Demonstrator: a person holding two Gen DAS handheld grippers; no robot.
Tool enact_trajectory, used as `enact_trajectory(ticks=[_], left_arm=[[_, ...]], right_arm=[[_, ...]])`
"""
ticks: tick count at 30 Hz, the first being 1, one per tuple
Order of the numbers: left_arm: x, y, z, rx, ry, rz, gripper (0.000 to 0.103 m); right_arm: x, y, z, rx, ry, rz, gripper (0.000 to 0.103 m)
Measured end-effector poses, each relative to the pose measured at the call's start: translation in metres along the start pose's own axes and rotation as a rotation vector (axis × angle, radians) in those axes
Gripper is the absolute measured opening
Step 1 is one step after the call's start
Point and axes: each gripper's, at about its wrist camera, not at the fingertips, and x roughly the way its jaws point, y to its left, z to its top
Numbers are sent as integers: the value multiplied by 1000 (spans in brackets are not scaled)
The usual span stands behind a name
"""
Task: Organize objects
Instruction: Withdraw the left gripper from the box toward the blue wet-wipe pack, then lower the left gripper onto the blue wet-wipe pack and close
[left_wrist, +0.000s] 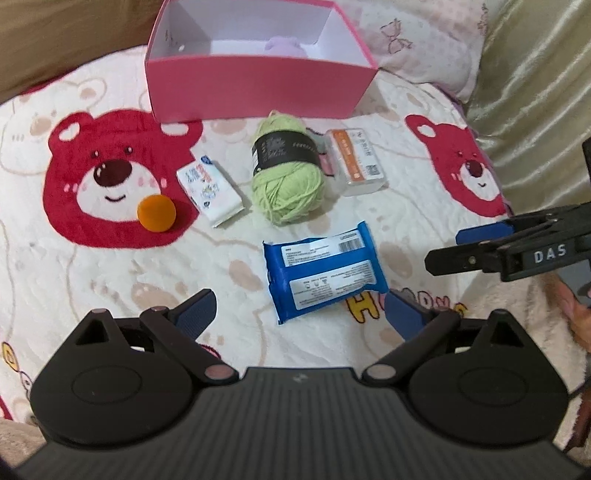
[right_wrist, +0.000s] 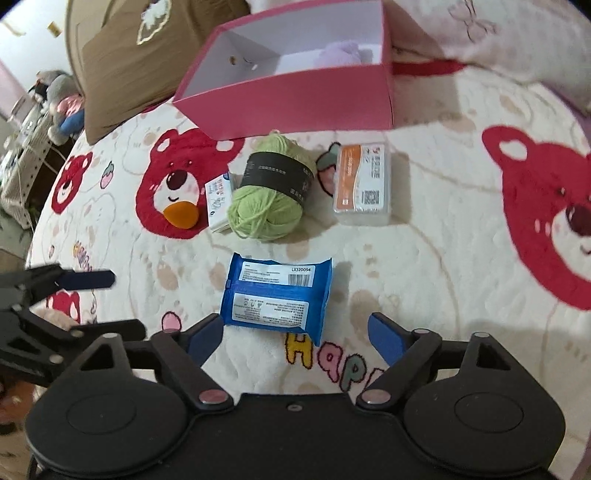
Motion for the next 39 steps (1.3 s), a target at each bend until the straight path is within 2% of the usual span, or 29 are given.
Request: enact_trajectory(ticks=[11,13,15,17,23,28,31,36,39], left_arm=[[36,20,-5,-42,-94,-41,96],[41,22,-6,-59,-95,-51,95],[46,23,-9,-69,-97,-72,92],[50,24,-11,-79,-99,-76,87],[62,24,-19,-104,-114,-90,83],[79,27,-25,-129,-98,-108,67],[88,25,-31,-131,-93,-104,63],[106,23,-37,-178,-37,-113,62],[109,18,-42,-157,-57,-78,62]], right_arm=[[37,-5,14,99,66,-15,75],[44,-6,15,118,82,1,68],[53,-12,16,179,92,72,60],[62,-19,17,238,118,65,55],[71,-19,20,256,127,15,52],[84,-15,22,224,168,-6,52],[84,-18,23,235,167,-10,53],[90,-19,21,247,190,-3,53],[96,-21,19,260,205,-25,53]])
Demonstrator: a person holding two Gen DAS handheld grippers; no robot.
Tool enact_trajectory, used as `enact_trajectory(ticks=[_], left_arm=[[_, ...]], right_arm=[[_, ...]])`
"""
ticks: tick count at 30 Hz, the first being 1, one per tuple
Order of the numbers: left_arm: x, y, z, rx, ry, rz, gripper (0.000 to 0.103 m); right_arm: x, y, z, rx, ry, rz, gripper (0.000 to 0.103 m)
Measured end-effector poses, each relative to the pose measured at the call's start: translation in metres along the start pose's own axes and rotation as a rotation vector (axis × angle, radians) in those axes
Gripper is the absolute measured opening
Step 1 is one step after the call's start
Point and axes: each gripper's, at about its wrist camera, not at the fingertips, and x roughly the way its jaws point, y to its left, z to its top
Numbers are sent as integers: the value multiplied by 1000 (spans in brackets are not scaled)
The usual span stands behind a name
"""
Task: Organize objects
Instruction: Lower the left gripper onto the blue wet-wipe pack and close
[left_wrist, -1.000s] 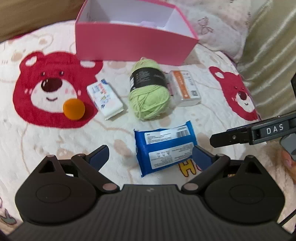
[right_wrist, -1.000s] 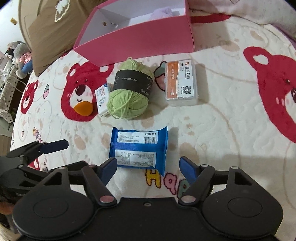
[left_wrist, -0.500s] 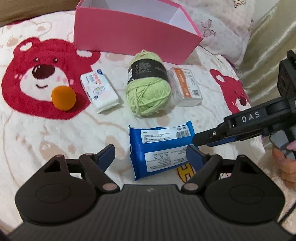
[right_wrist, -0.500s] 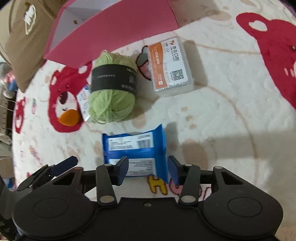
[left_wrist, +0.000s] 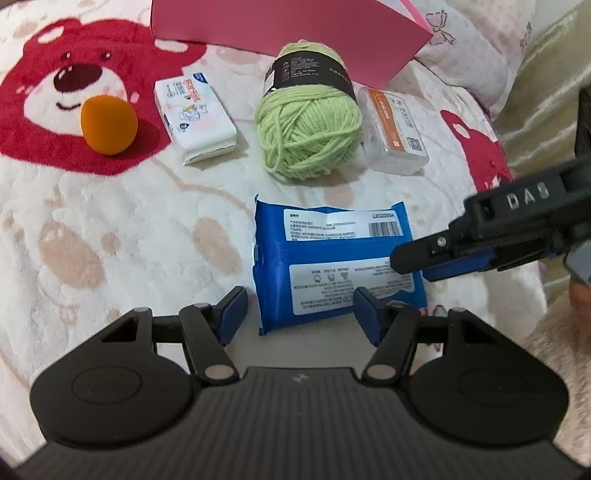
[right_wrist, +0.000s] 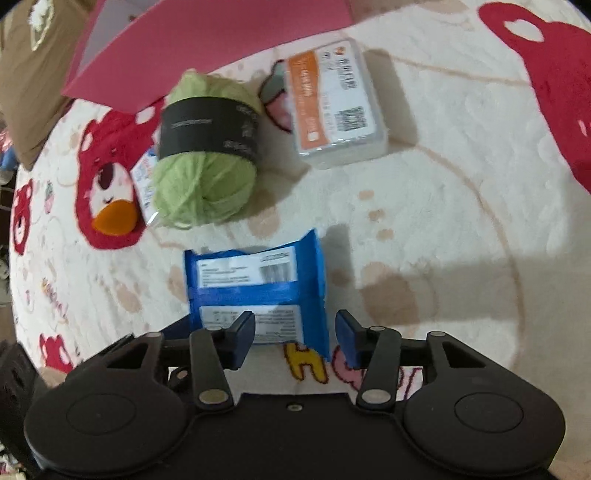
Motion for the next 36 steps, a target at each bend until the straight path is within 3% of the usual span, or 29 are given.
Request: enact_trajectory(ticks=[7,9,12,16,24,36], left_arm=[[2,6,0,16,-81,35,57],[3,9,2,8,-81,32,54],[4,13,1,-8,-90,17,51],[4,12,-2,-26,-99,-17,39],[6,12,-2,-57,-120,-54,38],[-19,16,0,-65,-165,-65,38]], right_arm=[[13,-2,6,20,25,35,52],[17,2,7,5,16,14,43],[21,12,5,-55,2,-29,40],[22,19,4,-98,-8,-59,39],[25,16,6,-64,0,-57,40],[12,34,-4,-173,-66,-23,39]])
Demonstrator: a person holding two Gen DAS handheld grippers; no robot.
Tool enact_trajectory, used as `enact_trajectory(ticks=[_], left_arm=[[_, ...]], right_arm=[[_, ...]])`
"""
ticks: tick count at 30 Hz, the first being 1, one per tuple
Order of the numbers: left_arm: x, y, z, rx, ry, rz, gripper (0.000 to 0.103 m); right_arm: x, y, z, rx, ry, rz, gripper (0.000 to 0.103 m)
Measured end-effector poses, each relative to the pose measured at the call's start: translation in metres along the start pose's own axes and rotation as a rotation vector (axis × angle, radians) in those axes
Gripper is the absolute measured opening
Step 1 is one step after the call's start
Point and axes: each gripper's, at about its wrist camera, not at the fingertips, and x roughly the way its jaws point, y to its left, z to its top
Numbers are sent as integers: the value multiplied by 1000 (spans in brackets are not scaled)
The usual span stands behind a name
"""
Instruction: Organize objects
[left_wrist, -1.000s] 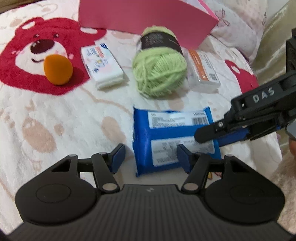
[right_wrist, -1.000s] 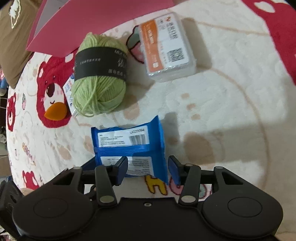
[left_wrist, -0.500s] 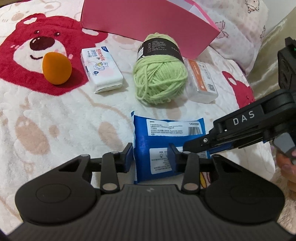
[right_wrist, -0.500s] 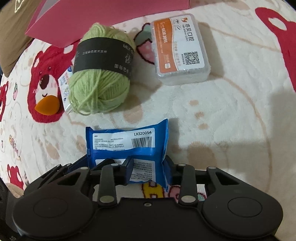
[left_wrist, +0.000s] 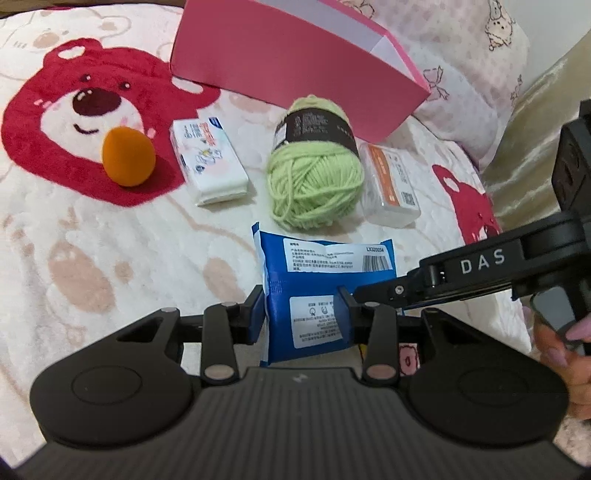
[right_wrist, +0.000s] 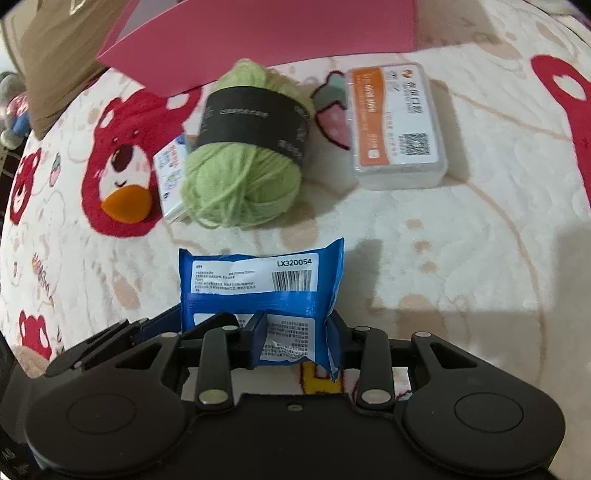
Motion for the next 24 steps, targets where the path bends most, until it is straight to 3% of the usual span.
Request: enact_trajectory(ticks=[9,18,24], left_arm=[[-14,-1,8,17,4,-14,38],[-51,-7,24,22,-28,-31,38],[-69,-13,32,53,-59,-13,38]], right_arm=[[-14,17,-5,-98,-102,-27,39],[-45,34,-17,-180,-210,15,39],[-60,31,-19,-151,-267,96,39]])
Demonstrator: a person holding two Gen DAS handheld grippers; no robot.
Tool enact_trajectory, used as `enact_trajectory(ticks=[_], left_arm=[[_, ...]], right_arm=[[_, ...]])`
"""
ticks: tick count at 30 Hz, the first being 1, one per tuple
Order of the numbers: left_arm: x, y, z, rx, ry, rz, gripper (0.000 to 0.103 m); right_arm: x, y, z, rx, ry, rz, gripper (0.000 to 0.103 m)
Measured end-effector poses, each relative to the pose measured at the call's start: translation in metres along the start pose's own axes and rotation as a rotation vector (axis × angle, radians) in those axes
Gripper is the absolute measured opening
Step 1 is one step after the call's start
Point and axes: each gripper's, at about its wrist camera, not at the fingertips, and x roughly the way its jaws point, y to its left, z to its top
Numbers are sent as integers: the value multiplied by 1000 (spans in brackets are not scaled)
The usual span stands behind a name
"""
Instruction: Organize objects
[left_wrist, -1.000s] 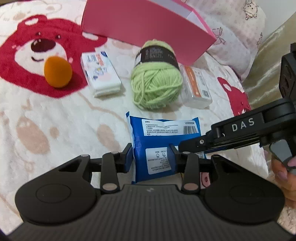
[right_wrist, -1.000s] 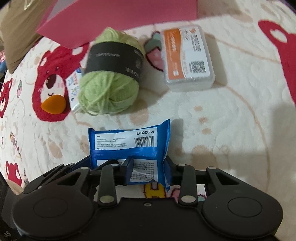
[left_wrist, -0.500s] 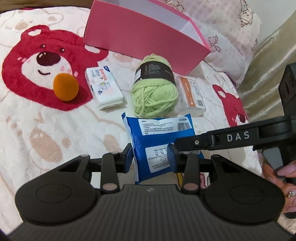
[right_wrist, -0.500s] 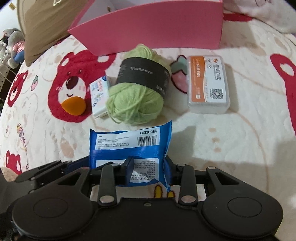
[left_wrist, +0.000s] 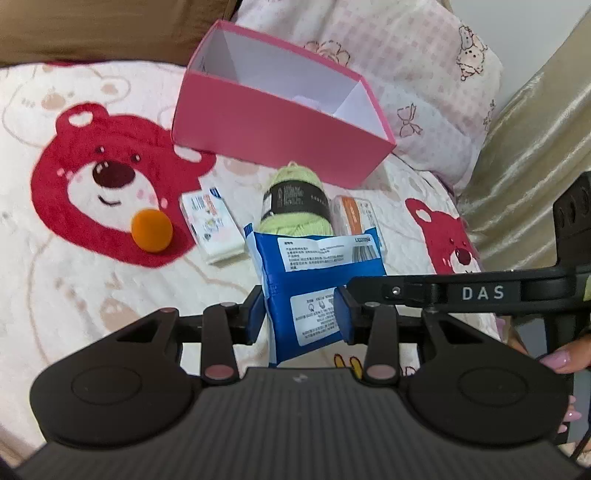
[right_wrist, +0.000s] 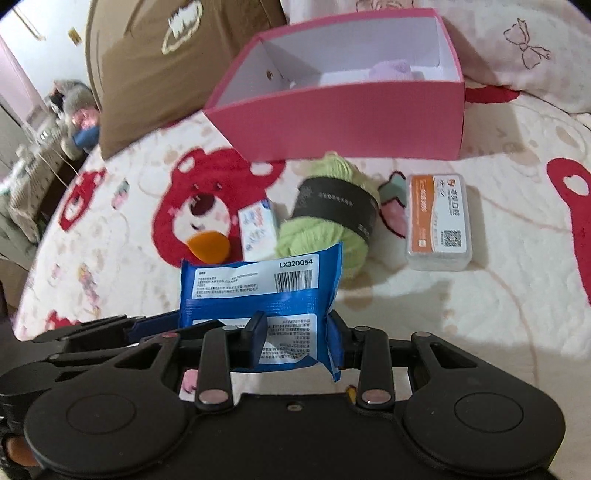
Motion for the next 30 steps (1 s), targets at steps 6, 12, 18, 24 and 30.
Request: enact_trajectory(ticks=[6,12,18,24,30], left_arm=[[-21,-5,12,25,-24,7,38],[-37,-13,25,4,-24,28,38],[-45,-17,33,5,-7,75,38],[-58,-27,45,72,-46,86,38],[-66,-31,63,81,-105,93,38]], right_arm=[[-12,10,-2,7,-23,38,40],[-29,20,1,19,-52,62,41],[-36,29,1,40,-66,67,41],[-47,41,9,9,-94,56,41],[-58,45,26,-2,-147,83,43]])
